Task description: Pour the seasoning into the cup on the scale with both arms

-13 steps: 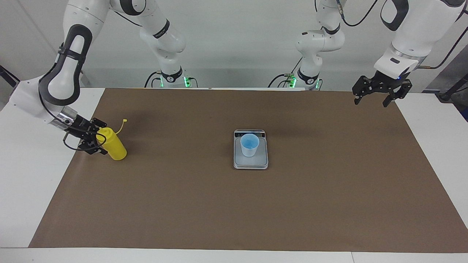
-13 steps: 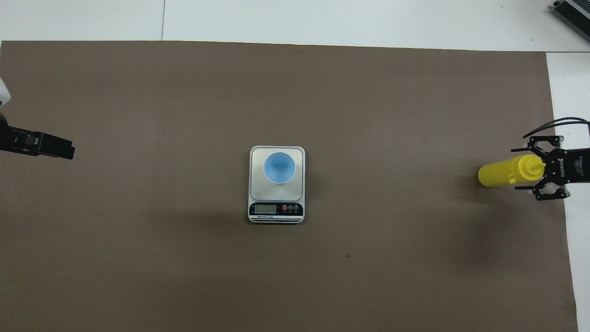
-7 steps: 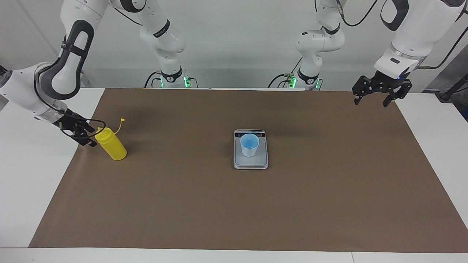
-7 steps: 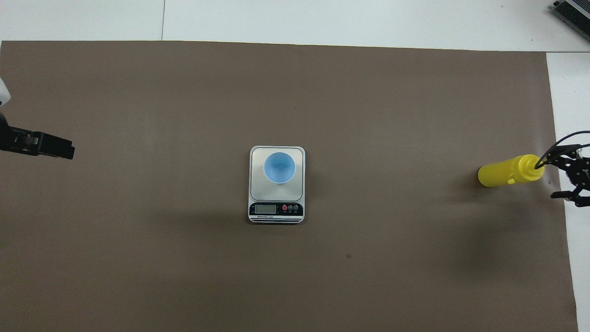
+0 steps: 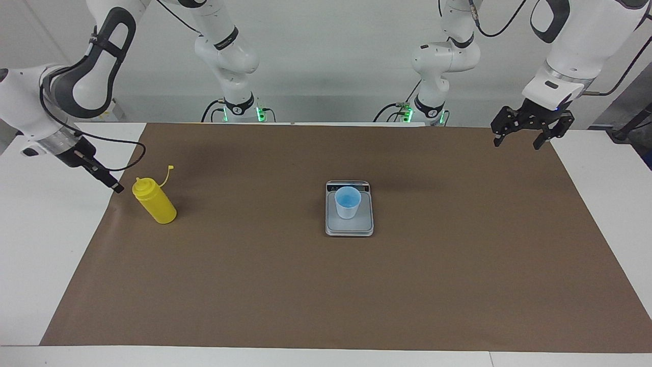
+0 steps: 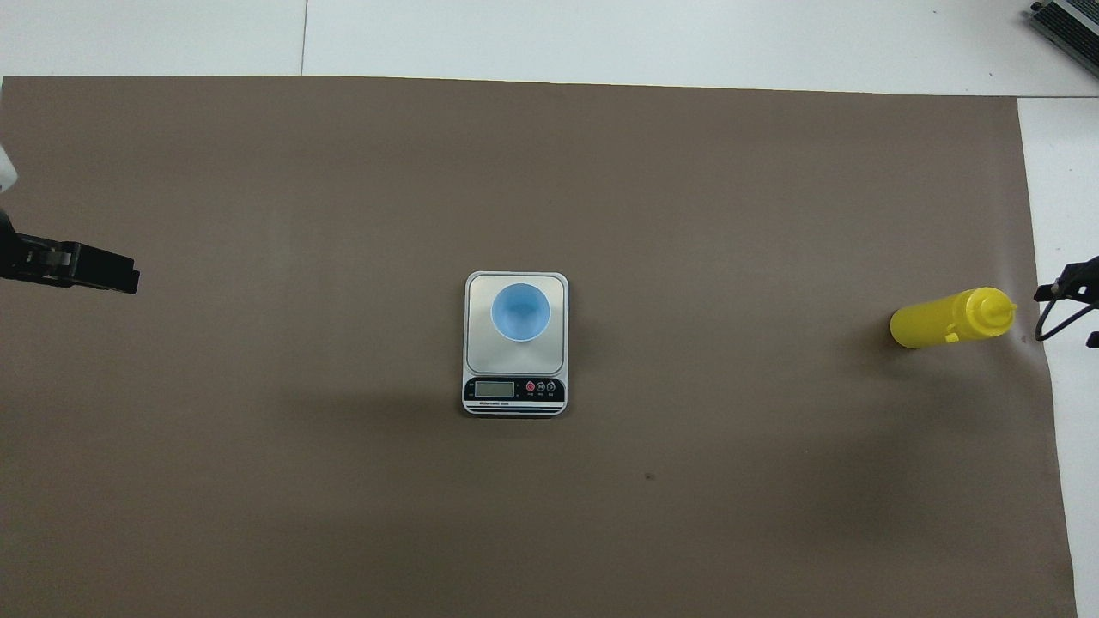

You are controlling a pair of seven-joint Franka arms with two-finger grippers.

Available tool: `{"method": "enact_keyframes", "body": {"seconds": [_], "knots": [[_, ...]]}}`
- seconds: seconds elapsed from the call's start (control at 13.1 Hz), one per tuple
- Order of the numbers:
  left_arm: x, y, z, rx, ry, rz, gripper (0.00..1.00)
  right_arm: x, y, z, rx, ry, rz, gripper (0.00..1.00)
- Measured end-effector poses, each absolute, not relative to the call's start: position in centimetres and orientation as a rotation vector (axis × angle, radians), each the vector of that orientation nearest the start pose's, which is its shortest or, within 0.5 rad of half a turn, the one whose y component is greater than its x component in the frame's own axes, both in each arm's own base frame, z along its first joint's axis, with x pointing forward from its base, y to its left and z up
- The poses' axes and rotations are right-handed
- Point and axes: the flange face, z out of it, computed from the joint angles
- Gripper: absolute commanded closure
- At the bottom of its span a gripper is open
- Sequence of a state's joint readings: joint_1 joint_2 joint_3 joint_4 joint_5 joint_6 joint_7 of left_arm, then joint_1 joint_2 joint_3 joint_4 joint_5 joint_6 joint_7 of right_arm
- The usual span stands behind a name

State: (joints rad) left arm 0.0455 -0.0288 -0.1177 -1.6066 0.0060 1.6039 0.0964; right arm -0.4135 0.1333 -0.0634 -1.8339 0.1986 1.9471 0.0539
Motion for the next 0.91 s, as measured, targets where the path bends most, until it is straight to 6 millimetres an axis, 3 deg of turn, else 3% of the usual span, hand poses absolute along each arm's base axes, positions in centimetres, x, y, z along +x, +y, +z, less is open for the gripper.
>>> {"method": "enact_keyframes", "body": {"seconds": [0.15,0.38,0.76,0.91], "knots": [[54.7,-4.0,62.6,-3.121,0.263,-0.041,0.0,54.1,-23.6,48.3,-2.92,0.762,-0.077,0.0],[54.7,-4.0,62.6,-3.121,0.263,-0.042,0.0,54.8,-17.2,52.0,-3.042,0.555,-0.107,0.0],[54.7,-4.0,62.6,-3.121,0.262,-0.043,0.0,54.3,-6.6,55.2,-3.079,0.259,-0.037,0.0],[54.7,-4.0,62.6,-3.121,0.262,-0.043,0.0,54.2,-3.3,56.2,-3.087,0.168,-0.06,0.0]]}}
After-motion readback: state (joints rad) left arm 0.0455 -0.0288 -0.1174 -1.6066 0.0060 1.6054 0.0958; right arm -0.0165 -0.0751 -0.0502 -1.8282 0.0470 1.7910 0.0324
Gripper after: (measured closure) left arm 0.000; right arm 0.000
